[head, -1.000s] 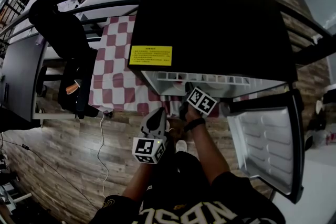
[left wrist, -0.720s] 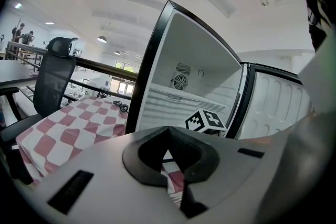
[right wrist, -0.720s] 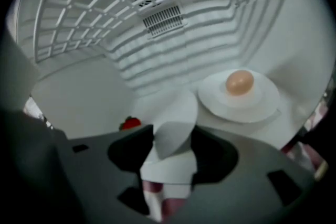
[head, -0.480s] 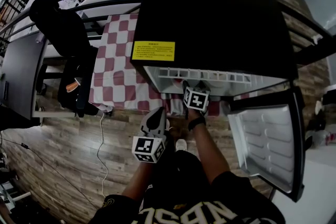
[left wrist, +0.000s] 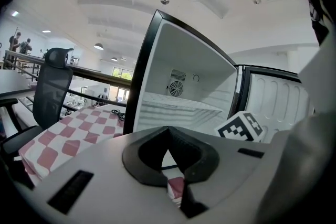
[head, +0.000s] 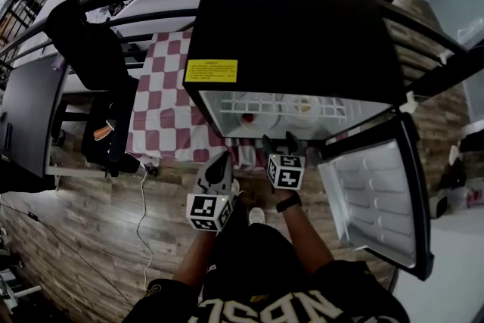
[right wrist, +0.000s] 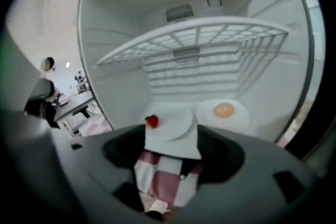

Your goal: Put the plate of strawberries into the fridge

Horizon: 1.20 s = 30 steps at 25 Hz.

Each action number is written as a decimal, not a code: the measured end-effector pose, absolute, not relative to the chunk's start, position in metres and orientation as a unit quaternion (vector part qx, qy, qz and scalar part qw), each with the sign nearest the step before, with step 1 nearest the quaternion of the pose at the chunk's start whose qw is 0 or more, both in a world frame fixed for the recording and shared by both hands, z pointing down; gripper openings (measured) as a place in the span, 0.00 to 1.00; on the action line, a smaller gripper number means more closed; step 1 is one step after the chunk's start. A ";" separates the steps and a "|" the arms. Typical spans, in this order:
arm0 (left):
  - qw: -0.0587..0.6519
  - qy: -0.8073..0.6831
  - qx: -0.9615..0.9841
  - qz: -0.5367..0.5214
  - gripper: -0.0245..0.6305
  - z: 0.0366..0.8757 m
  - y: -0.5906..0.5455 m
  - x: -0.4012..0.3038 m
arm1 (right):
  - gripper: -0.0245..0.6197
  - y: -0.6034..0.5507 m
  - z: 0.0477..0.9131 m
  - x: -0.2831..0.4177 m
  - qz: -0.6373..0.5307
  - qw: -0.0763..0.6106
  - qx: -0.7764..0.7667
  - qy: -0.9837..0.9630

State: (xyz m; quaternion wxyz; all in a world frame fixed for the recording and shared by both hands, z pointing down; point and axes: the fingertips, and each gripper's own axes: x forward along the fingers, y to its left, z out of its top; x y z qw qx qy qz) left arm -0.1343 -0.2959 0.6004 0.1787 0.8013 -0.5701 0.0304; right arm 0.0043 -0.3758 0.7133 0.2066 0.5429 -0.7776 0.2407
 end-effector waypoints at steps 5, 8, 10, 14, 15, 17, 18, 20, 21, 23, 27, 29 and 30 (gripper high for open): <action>0.153 -0.569 0.808 0.025 0.06 0.573 -0.290 -0.121 | 0.42 -0.344 0.660 0.019 0.197 0.181 0.540 -0.798; 0.140 -0.568 0.811 0.021 0.06 0.560 -0.281 -0.113 | 0.30 -0.324 0.630 0.023 0.172 0.161 0.539 -0.809; 0.133 -0.568 0.812 0.016 0.06 0.552 -0.273 -0.108 | 0.23 -0.311 0.609 0.023 0.158 0.143 0.536 -0.817; 0.121 -0.569 0.814 0.008 0.06 0.538 -0.261 -0.100 | 0.13 -0.288 0.572 0.018 0.128 0.113 0.529 -0.831; 0.118 -0.568 0.814 0.006 0.06 0.534 -0.258 -0.097 | 0.11 -0.283 0.564 0.017 0.119 0.107 0.528 -0.834; 0.110 -0.569 0.815 0.003 0.06 0.527 -0.252 -0.094 | 0.10 -0.273 0.551 0.017 0.107 0.097 0.526 -0.838; 0.106 -0.569 0.815 0.002 0.06 0.524 -0.250 -0.092 | 0.09 -0.269 0.545 0.017 0.104 0.091 0.525 -0.840; 0.097 -0.572 0.815 0.002 0.06 0.519 -0.244 -0.091 | 0.08 -0.261 0.535 0.018 0.102 0.077 0.524 -0.842; 0.093 -0.573 0.814 0.002 0.06 0.517 -0.241 -0.090 | 0.08 -0.257 0.530 0.019 0.100 0.072 0.524 -0.843; 0.088 -0.574 0.814 0.001 0.06 0.514 -0.235 -0.089 | 0.07 -0.250 0.524 0.022 0.091 0.068 0.525 -0.844; 0.083 -0.574 0.815 0.000 0.06 0.509 -0.225 -0.090 | 0.07 -0.242 0.518 0.027 0.074 0.072 0.530 -0.842; 0.080 -0.573 0.816 0.000 0.06 0.506 -0.222 -0.089 | 0.07 -0.240 0.514 0.030 0.070 0.069 0.533 -0.841; 0.078 -0.572 0.816 0.000 0.06 0.505 -0.222 -0.089 | 0.07 -0.239 0.512 0.030 0.069 0.068 0.533 -0.840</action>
